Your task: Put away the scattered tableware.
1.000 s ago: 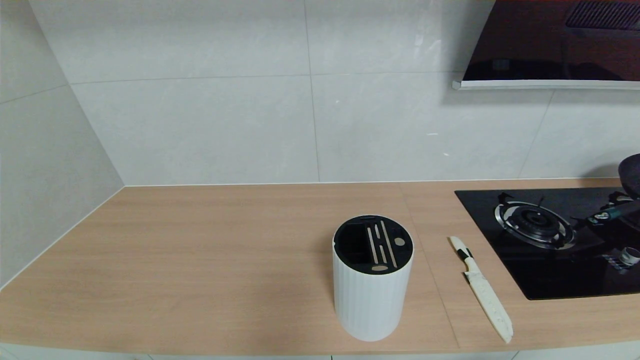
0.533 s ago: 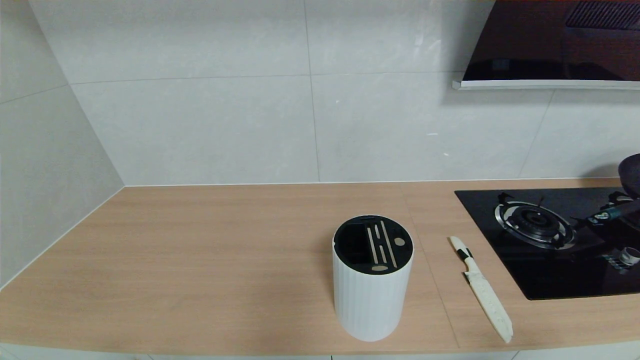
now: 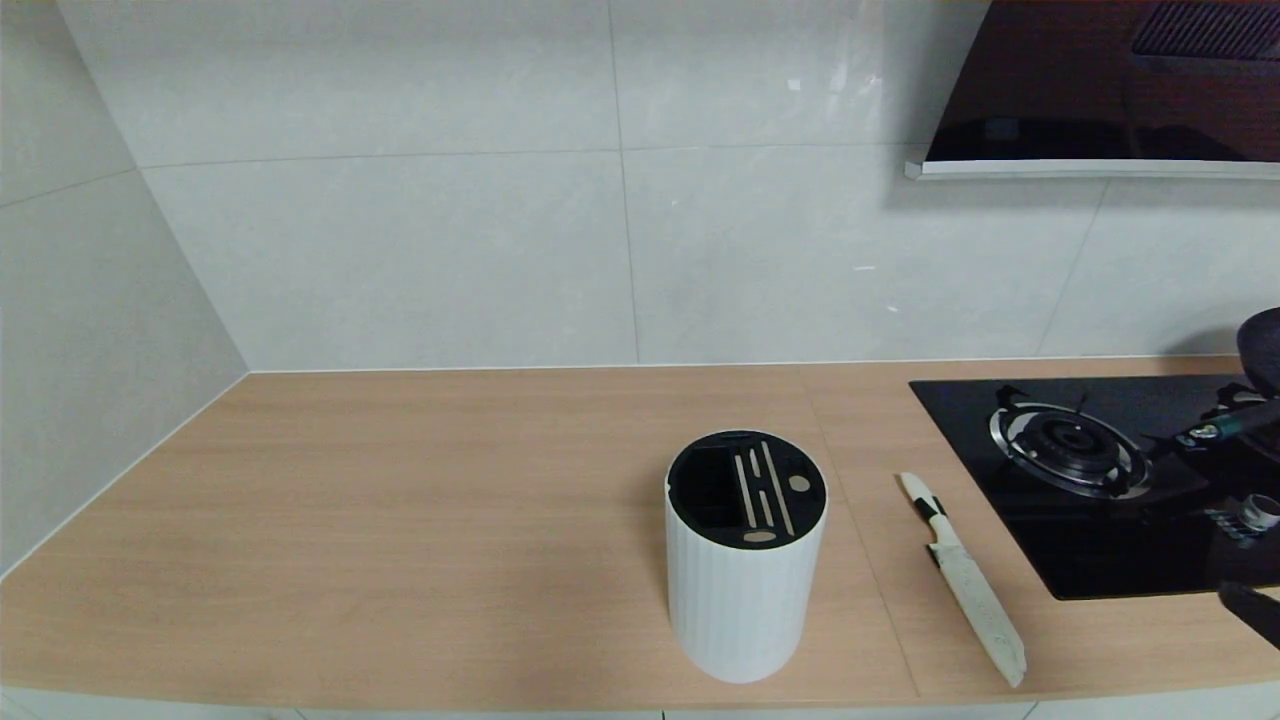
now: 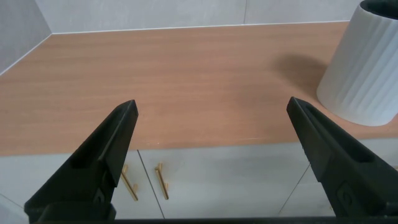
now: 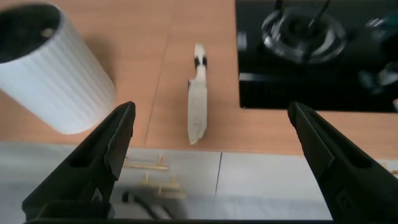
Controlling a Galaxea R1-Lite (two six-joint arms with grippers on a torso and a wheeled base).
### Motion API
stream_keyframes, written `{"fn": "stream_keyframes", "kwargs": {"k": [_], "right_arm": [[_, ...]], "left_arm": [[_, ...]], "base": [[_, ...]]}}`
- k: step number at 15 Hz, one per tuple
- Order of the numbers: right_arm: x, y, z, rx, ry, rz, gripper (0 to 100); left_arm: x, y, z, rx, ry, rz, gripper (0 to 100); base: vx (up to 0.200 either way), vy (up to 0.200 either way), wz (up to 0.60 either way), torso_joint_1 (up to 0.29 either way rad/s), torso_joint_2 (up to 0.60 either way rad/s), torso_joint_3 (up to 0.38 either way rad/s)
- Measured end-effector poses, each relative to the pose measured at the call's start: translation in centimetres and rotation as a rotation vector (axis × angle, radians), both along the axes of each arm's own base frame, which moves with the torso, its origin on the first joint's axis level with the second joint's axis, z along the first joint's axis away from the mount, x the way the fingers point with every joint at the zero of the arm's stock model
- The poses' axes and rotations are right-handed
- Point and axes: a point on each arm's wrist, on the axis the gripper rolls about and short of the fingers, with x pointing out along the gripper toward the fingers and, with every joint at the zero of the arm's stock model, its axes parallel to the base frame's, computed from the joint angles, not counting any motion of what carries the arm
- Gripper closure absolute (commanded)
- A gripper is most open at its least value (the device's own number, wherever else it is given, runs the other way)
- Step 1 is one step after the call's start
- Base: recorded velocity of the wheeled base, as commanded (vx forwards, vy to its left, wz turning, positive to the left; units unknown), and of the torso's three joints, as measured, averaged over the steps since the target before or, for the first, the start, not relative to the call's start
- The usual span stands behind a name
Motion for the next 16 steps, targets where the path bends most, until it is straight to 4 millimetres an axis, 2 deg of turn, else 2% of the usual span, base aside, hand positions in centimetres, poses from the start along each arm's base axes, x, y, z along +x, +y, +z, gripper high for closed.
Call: {"fn": "stream_keyframes", "kwargs": {"k": [3, 5, 9, 12, 16], "right_arm": [[6.0, 0.6, -0.5, -0.017, 0.089, 0.006, 0], [9.8, 1.2, -2.1, -0.036, 0.134, 0.003, 0], [15.9, 2.3, -6.0, -0.053, 0.158, 0.004, 0], [18.8, 2.9, -9.2, -0.061, 0.205, 0.01, 0], [20.9, 3.7, -12.9, -0.072, 0.265, 0.028, 0]], "left_arm": [[0.0, 0.0, 0.0, 0.0, 0.0, 0.0, 0], [0.0, 0.0, 0.0, 0.0, 0.0, 0.0, 0], [0.0, 0.0, 0.0, 0.0, 0.0, 0.0, 0], [0.0, 0.0, 0.0, 0.0, 0.0, 0.0, 0], [0.0, 0.0, 0.0, 0.0, 0.0, 0.0, 0]], "base": [[0.0, 0.0, 0.0, 0.0, 0.0, 0.0], [0.0, 0.0, 0.0, 0.0, 0.0, 0.0], [0.0, 0.0, 0.0, 0.0, 0.0, 0.0], [0.0, 0.0, 0.0, 0.0, 0.0, 0.0], [0.0, 0.0, 0.0, 0.0, 0.0, 0.0]]}}
